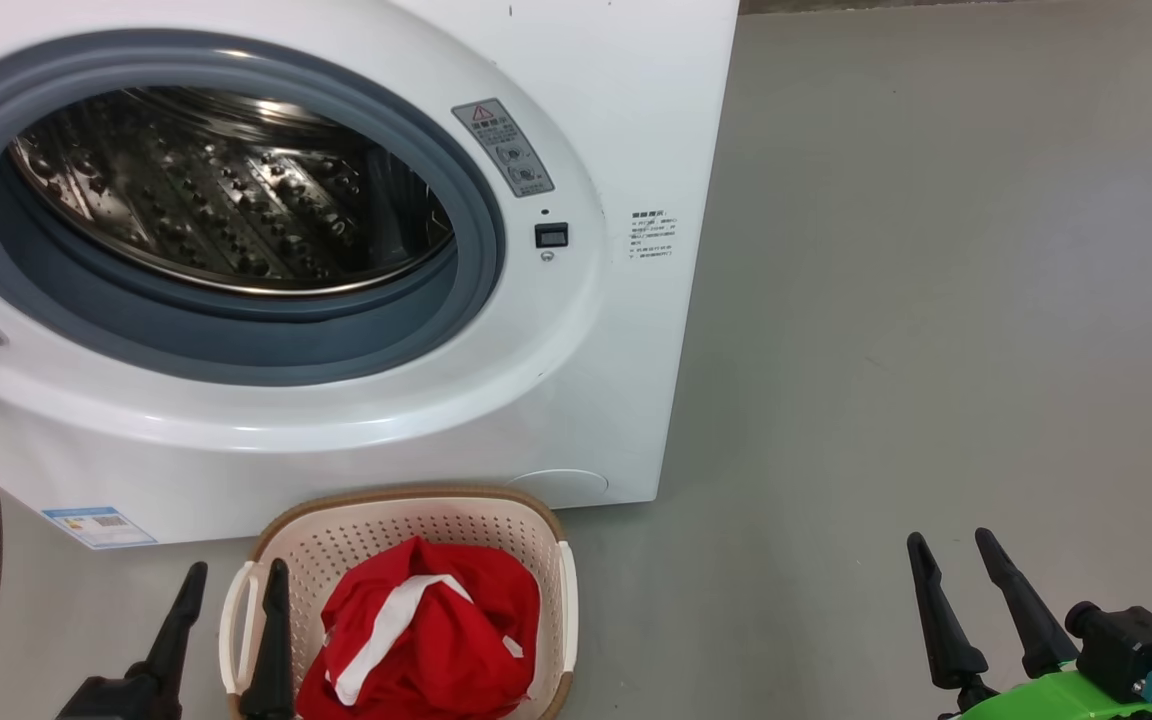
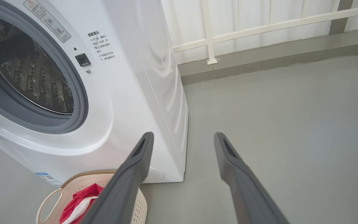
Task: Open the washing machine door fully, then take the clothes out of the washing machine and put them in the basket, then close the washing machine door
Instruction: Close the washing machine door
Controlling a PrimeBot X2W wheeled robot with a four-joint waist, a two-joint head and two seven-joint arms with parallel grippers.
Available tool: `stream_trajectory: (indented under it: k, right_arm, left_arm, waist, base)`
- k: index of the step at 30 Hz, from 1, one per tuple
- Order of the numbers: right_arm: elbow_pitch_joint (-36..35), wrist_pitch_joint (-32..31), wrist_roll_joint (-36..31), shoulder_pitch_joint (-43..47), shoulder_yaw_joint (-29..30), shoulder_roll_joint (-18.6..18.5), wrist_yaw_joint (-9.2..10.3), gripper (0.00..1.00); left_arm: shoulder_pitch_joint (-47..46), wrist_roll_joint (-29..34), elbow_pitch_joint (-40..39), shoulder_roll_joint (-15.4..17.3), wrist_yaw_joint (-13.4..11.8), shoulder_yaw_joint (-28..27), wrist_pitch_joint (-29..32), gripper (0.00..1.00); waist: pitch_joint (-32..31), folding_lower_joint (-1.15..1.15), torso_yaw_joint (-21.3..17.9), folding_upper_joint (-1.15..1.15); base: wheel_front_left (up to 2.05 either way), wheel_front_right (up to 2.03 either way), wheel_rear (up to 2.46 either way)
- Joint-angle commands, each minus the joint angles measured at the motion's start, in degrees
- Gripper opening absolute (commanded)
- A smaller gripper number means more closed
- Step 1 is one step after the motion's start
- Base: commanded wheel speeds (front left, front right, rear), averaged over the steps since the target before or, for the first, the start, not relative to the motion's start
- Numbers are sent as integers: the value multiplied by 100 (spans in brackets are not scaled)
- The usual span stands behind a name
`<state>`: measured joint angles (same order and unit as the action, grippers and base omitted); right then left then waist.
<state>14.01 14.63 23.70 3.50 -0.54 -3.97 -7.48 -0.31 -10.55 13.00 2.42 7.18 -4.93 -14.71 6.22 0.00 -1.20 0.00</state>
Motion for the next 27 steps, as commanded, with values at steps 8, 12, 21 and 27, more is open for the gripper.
stream_trajectory:
  k: [8,12,21,27]
  right_arm:
    - [-142,37,-23,-107,-99,-79,-1,100]
    - [-148,37,-26,-107,-89,-74,-1,100]
    - [-155,37,-25,-127,-92,-73,-1,100]
    - [-155,37,-32,-128,-90,-76,-1,100]
  left_arm:
    - [-161,-14,-121,46,31,-134,-29,100]
    - [-174,-15,-133,46,31,-129,-29,100]
    - [-190,-59,-185,46,31,-109,-29,100]
    - [-190,-57,-195,46,31,-91,-29,100]
  waist:
    - [-1,0,1,0]
    - [13,0,15,0]
    - [54,0,49,0]
    - [54,0,61,0]
  base:
    - [-59,59,0]
    - [-118,118,0]
    - [-115,114,1]
    - [-48,48,0]
